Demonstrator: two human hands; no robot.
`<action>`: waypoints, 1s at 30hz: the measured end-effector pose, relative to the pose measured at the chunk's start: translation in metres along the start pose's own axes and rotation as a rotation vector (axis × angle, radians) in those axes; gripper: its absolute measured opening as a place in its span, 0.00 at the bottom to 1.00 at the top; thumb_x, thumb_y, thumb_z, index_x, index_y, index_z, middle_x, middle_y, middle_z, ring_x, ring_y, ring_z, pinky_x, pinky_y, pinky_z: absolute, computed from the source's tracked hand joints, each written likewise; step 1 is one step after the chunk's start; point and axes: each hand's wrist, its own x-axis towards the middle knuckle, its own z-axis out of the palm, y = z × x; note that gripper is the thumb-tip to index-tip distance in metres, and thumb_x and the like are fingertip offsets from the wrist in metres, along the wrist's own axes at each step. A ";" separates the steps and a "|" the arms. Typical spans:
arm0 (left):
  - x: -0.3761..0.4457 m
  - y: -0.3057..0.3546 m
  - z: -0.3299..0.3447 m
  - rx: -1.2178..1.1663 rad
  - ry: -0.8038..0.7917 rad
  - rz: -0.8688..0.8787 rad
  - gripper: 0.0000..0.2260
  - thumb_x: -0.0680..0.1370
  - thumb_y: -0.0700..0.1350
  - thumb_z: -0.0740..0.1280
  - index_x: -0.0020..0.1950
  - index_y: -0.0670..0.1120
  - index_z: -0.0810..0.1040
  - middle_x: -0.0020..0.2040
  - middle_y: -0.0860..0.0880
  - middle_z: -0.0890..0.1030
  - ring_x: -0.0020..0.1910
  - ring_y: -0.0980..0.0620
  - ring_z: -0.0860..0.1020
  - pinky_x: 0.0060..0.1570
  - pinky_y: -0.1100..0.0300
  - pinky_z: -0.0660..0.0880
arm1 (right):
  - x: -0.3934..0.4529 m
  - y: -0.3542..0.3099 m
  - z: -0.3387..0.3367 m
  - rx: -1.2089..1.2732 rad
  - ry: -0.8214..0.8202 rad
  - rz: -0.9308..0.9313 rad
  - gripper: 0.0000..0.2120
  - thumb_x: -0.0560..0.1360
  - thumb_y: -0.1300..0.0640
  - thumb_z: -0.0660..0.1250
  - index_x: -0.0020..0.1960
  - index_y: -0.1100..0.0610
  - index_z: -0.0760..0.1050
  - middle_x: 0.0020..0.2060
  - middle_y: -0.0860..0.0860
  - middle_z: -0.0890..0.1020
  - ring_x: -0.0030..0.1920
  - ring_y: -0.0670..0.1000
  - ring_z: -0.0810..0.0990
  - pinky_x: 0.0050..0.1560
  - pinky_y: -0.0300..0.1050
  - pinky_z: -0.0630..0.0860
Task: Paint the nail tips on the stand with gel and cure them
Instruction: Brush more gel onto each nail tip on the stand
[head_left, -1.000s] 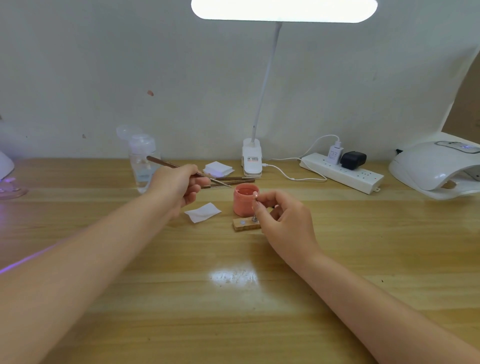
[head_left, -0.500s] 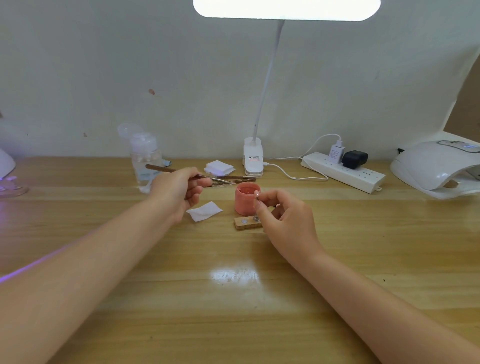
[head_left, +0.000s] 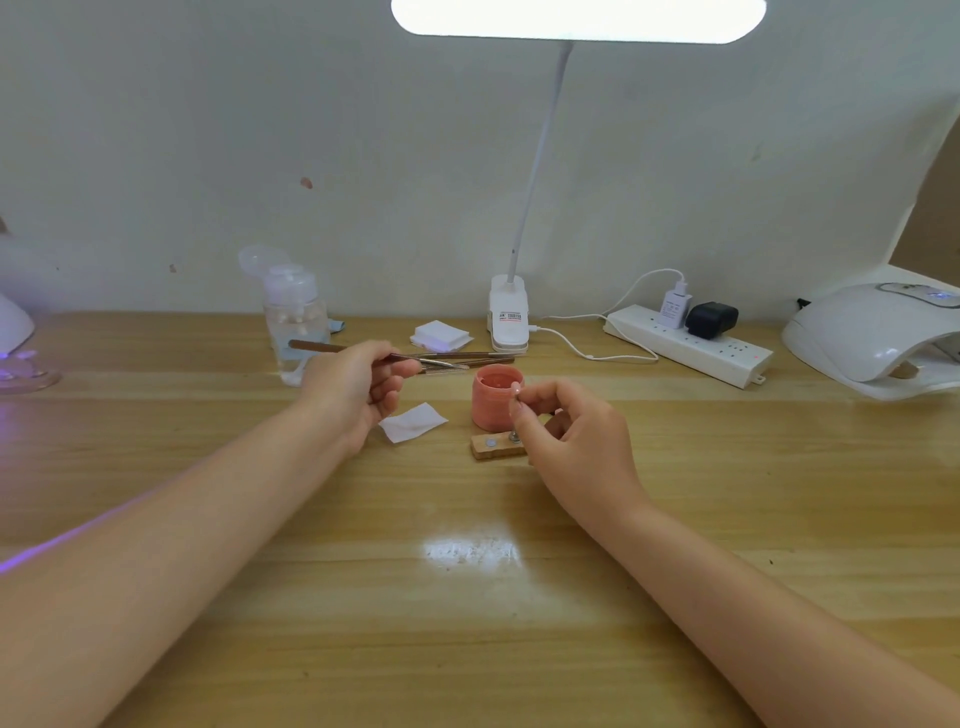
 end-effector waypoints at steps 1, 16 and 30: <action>-0.001 0.001 0.002 -0.014 -0.022 0.004 0.06 0.79 0.40 0.64 0.43 0.41 0.77 0.30 0.48 0.83 0.21 0.58 0.73 0.24 0.69 0.72 | 0.000 0.000 0.000 0.001 0.000 0.001 0.02 0.75 0.59 0.70 0.47 0.53 0.80 0.36 0.42 0.81 0.29 0.45 0.74 0.34 0.40 0.72; -0.003 -0.006 -0.003 -0.087 -0.030 0.066 0.08 0.80 0.41 0.65 0.42 0.41 0.79 0.31 0.48 0.83 0.24 0.58 0.76 0.26 0.67 0.75 | 0.000 0.000 0.001 0.000 0.004 0.015 0.02 0.75 0.58 0.70 0.46 0.52 0.80 0.35 0.42 0.81 0.28 0.42 0.73 0.34 0.35 0.70; -0.019 -0.010 -0.017 -0.071 -0.142 0.243 0.03 0.79 0.37 0.67 0.47 0.40 0.80 0.37 0.44 0.85 0.33 0.54 0.81 0.36 0.62 0.80 | 0.000 0.002 0.000 -0.012 0.009 -0.003 0.02 0.75 0.58 0.70 0.47 0.52 0.80 0.36 0.41 0.81 0.29 0.43 0.74 0.34 0.38 0.72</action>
